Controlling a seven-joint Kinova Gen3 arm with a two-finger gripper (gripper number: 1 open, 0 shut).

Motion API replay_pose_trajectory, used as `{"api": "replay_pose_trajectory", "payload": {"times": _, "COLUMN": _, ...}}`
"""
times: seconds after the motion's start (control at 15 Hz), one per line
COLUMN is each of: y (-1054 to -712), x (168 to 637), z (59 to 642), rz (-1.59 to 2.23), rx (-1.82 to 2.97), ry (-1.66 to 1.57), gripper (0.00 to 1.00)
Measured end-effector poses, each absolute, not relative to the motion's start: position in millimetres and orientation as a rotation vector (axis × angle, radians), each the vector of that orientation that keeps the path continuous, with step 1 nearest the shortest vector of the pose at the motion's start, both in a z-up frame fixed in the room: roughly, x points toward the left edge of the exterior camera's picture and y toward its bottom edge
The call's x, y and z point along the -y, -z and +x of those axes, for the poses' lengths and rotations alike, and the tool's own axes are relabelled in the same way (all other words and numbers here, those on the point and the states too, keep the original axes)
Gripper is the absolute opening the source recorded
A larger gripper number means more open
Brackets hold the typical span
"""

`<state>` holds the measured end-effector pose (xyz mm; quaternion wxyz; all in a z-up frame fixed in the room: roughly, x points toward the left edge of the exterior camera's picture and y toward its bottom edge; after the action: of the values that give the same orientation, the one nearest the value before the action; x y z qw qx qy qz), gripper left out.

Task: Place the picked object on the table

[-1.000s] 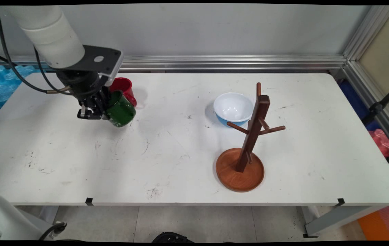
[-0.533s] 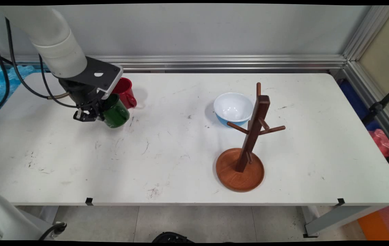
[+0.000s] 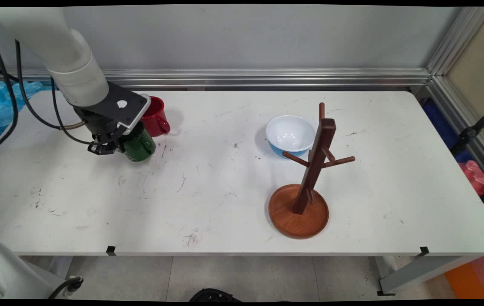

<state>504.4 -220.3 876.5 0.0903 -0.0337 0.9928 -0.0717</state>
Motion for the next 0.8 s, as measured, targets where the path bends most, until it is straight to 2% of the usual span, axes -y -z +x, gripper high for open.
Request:
{"api": "replay_pose_trajectory", "payload": {"times": 0.6, "y": -853.7, "x": 215.5, "z": 504.4, "rz": -0.053, "rx": -2.945, "ry": 0.194, "gripper": 0.00}}
{"api": "replay_pose_trajectory", "payload": {"times": 0.67, "y": -851.5, "x": 214.6, "z": 503.9, "rz": -0.051, "rx": -2.948, "ry": 0.191, "gripper": 1.00}}
{"api": "replay_pose_trajectory", "payload": {"times": 0.8, "y": -847.8, "x": 212.6, "z": 503.1, "rz": -0.049, "rx": -2.955, "ry": 0.183, "gripper": 1.00}}
